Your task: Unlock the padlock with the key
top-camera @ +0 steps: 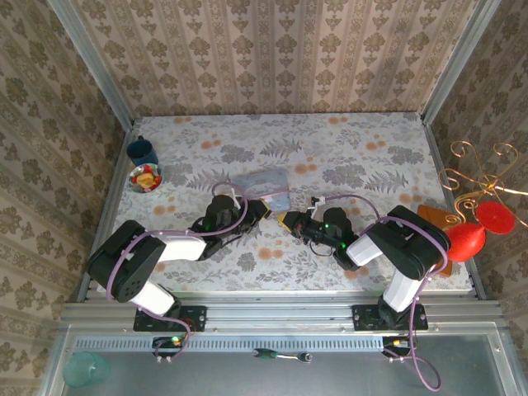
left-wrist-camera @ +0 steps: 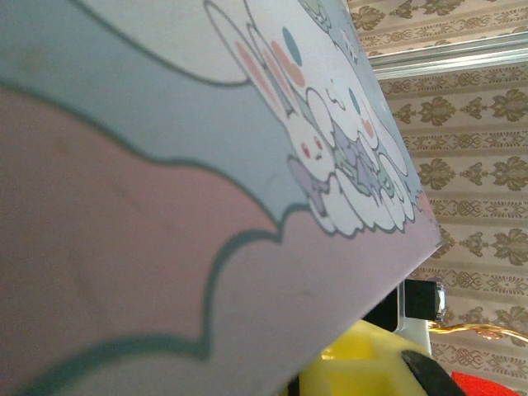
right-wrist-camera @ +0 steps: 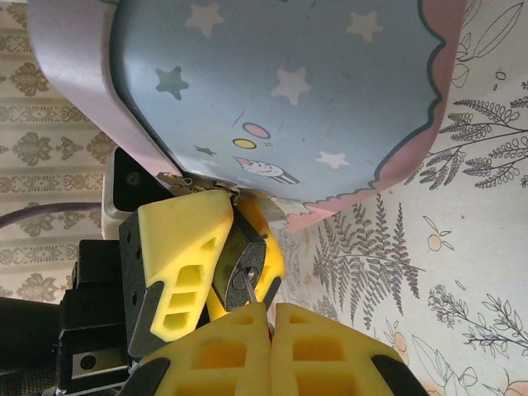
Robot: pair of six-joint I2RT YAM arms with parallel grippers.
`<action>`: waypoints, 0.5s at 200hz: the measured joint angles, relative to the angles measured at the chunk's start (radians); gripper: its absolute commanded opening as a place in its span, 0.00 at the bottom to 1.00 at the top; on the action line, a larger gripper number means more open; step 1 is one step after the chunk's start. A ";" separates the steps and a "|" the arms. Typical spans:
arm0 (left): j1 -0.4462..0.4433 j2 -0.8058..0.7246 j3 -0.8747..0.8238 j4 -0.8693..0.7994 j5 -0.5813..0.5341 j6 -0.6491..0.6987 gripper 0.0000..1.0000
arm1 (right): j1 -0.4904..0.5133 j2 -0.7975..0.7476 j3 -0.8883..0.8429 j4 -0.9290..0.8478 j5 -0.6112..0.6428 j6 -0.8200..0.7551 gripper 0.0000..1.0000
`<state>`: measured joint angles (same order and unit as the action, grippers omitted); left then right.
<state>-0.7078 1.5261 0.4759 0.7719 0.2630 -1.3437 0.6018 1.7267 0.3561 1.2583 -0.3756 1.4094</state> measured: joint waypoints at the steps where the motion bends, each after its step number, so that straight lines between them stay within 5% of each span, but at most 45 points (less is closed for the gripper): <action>1: 0.000 0.000 0.000 0.000 0.000 0.000 0.03 | 0.000 0.000 0.000 0.000 0.000 0.000 0.00; 100: -0.011 0.012 0.000 0.023 -0.008 -0.004 0.03 | 0.000 0.000 0.000 -0.001 -0.003 0.000 0.00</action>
<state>-0.7193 1.5383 0.4763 0.7948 0.2554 -1.3479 0.6018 1.7267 0.3561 1.2572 -0.3790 1.4094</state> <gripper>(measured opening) 0.158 0.066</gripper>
